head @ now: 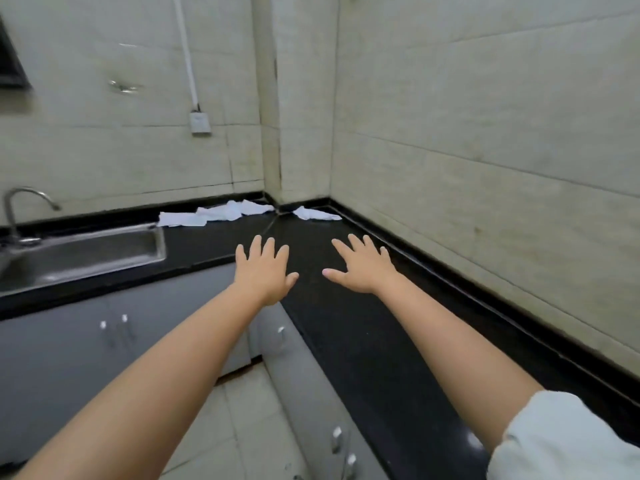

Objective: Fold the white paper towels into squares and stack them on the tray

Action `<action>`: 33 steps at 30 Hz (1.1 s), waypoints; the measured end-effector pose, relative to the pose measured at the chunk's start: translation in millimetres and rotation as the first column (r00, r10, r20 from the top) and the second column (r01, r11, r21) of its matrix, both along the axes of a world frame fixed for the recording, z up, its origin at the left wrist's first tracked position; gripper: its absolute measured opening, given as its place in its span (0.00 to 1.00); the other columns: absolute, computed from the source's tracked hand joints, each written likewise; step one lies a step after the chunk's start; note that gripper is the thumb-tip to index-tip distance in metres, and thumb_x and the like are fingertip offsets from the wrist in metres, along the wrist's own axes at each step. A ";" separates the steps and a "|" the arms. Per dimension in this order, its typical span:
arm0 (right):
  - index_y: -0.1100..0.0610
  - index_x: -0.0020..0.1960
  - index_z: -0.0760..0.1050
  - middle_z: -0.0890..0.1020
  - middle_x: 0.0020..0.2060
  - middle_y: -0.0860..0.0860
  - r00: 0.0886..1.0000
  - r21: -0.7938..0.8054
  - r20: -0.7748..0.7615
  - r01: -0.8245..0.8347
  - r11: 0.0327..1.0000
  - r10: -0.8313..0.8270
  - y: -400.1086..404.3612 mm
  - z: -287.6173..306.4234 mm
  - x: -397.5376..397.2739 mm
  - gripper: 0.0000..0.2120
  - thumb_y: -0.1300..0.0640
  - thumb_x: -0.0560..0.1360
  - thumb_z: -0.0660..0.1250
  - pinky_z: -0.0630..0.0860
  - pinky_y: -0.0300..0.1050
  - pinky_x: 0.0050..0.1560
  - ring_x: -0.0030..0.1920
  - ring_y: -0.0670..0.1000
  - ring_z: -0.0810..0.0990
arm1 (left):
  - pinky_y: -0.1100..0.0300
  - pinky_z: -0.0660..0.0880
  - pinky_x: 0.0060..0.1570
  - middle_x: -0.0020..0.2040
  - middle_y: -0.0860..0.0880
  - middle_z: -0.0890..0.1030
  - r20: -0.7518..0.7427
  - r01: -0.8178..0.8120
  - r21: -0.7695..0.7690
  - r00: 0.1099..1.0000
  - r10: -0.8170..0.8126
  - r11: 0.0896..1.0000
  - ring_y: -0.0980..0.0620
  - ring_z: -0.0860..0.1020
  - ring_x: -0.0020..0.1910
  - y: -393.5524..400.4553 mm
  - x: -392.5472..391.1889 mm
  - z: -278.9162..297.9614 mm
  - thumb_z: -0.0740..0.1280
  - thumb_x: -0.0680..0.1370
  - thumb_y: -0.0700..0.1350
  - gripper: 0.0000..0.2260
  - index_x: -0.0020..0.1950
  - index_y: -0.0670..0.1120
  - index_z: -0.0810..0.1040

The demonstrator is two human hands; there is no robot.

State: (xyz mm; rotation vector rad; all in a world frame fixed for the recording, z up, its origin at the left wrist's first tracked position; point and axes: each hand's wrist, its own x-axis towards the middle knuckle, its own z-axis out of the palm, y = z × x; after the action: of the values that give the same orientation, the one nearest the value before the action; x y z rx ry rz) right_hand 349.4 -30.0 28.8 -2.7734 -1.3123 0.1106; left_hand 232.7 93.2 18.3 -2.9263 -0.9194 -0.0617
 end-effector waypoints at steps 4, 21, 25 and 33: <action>0.48 0.76 0.45 0.47 0.77 0.54 0.994 0.025 -0.016 -0.106 0.994 0.106 114.4 -9.4 28.2 0.33 0.38 0.77 0.53 0.46 0.61 0.74 0.76 0.58 0.43 | 0.42 0.45 0.73 0.78 0.43 0.49 -0.026 -0.086 0.023 0.996 0.087 0.996 0.42 0.44 0.77 96.0 15.6 -8.4 0.51 0.81 0.56 0.26 0.76 0.47 0.50; 0.49 0.76 0.46 0.50 0.76 0.54 0.996 0.000 0.004 -0.094 0.996 0.094 456.9 -30.7 187.4 0.32 0.40 0.78 0.54 0.49 0.60 0.73 0.76 0.59 0.45 | 0.41 0.48 0.72 0.76 0.42 0.53 -0.037 -0.061 0.030 0.997 0.062 0.998 0.43 0.47 0.76 448.5 168.8 -29.0 0.53 0.81 0.55 0.25 0.74 0.45 0.55; 0.49 0.76 0.47 0.51 0.76 0.54 0.997 0.012 -0.014 0.078 0.997 -0.078 510.3 -46.5 237.6 0.32 0.40 0.77 0.54 0.50 0.61 0.73 0.76 0.59 0.46 | 0.41 0.48 0.72 0.76 0.43 0.53 -0.048 0.097 0.017 0.994 -0.096 0.995 0.43 0.47 0.76 520.9 236.5 -36.6 0.53 0.81 0.54 0.24 0.74 0.46 0.55; 0.50 0.76 0.47 0.50 0.76 0.53 0.892 -0.087 -0.145 0.419 0.904 -0.428 532.3 -88.1 339.5 0.31 0.41 0.78 0.53 0.49 0.60 0.74 0.76 0.58 0.46 | 0.42 0.47 0.73 0.77 0.43 0.51 -0.136 0.405 -0.092 0.900 -0.414 0.910 0.43 0.46 0.77 578.5 386.6 -65.0 0.52 0.81 0.54 0.26 0.76 0.46 0.51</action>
State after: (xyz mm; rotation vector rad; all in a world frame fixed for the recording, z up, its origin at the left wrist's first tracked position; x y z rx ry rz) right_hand 689.0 502.2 -59.4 -2.9455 -0.6532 0.3393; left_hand 619.3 671.7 -46.8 -3.0739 -0.2754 0.1694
